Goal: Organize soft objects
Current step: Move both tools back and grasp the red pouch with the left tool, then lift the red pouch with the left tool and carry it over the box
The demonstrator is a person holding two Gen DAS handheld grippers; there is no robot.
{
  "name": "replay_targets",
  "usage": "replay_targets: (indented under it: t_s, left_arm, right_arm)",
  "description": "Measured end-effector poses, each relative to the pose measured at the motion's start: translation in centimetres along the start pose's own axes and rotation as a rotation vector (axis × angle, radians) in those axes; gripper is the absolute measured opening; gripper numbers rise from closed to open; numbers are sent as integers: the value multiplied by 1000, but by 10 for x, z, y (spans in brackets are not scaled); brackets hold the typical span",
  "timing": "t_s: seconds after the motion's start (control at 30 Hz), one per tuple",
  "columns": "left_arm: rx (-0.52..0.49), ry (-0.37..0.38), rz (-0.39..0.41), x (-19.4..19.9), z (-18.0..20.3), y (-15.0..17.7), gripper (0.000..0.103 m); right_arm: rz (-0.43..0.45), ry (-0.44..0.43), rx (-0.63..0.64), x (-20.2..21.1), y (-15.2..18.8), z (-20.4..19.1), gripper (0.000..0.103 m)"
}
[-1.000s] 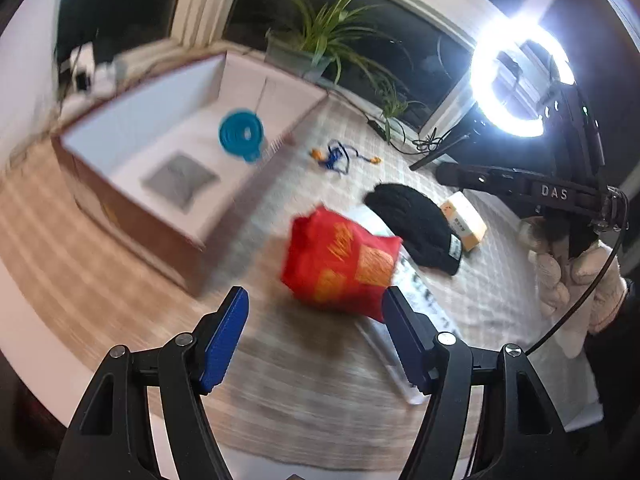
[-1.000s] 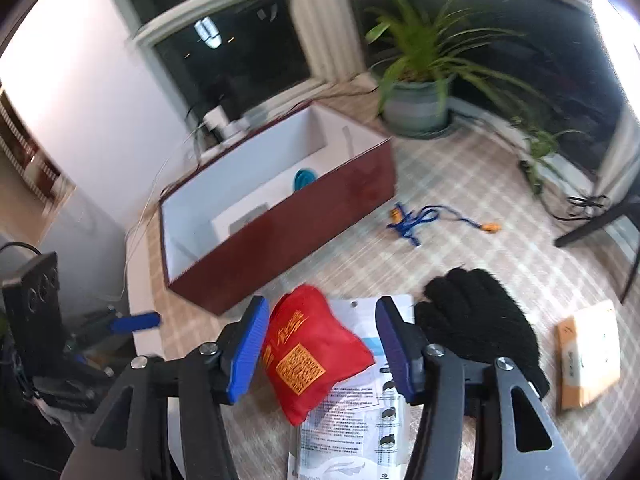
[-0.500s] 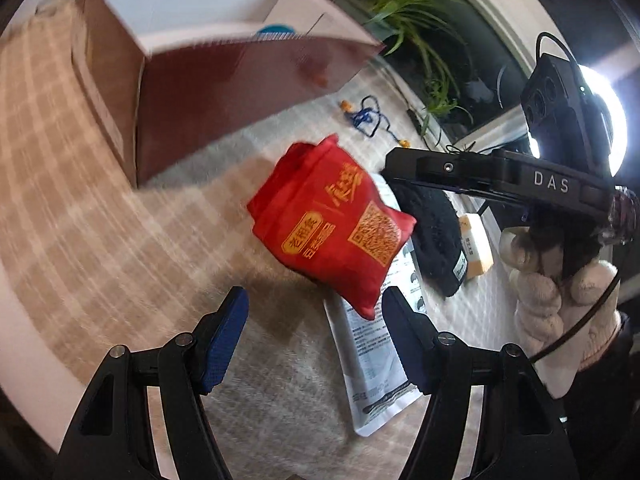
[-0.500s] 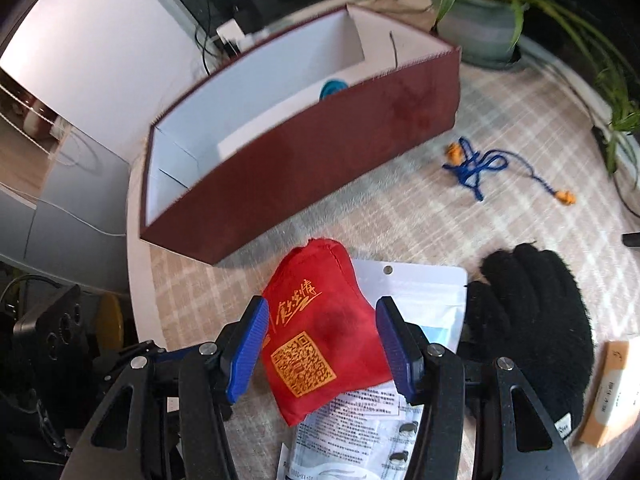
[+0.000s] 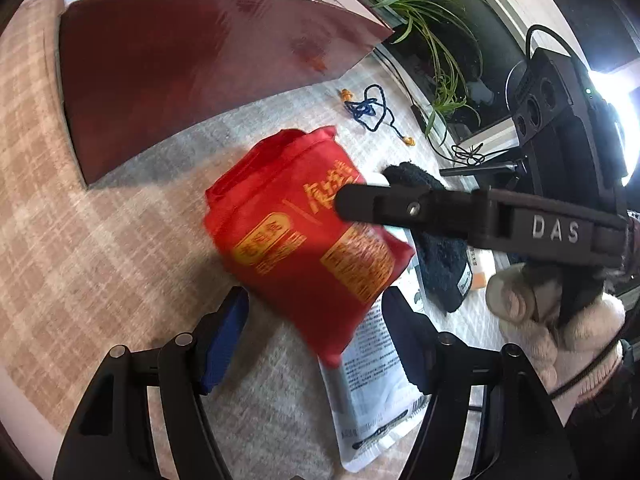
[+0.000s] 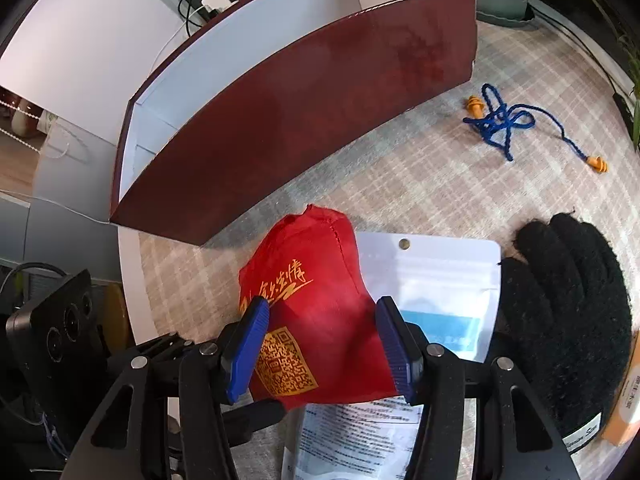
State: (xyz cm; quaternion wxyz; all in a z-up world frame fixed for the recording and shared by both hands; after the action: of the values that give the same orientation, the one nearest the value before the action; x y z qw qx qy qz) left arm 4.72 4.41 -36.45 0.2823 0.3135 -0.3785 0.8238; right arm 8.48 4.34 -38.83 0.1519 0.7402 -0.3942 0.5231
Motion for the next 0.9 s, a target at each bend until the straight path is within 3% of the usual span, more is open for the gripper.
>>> replay_targets:
  t_s: [0.17, 0.4, 0.63, 0.8, 0.9]
  left_arm:
    - [-28, -40, 26, 3, -5, -5, 62]
    - [-87, -55, 37, 7, 2, -4, 59]
    - [-139, -85, 16, 1, 1, 1, 52]
    - [-137, -79, 11, -4, -4, -1, 50]
    - [-139, -82, 9, -6, -6, -2, 49]
  right_arm:
    - [-9, -15, 5, -5, 7, -3, 49]
    - [1, -64, -13, -7, 14, -10, 34]
    - [9, -65, -9, -9, 19, -9, 33]
    - [25, -29, 22, -10, 13, -7, 36]
    - [53, 19, 43, -10, 4, -4, 51]
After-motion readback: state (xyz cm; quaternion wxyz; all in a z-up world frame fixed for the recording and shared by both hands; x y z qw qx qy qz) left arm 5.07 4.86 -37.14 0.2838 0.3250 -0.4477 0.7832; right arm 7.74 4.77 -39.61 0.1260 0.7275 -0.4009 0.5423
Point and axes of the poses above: each gripper's, at about its wrist camera, not at the fingertips, and x roughly against the way its jaws point, z to its right, y to its underside, the point moved 10 cm from there along -x, roughly the way its jaws point, and after that the axes turned 13 degrees about -x, right-handed, at the moved point
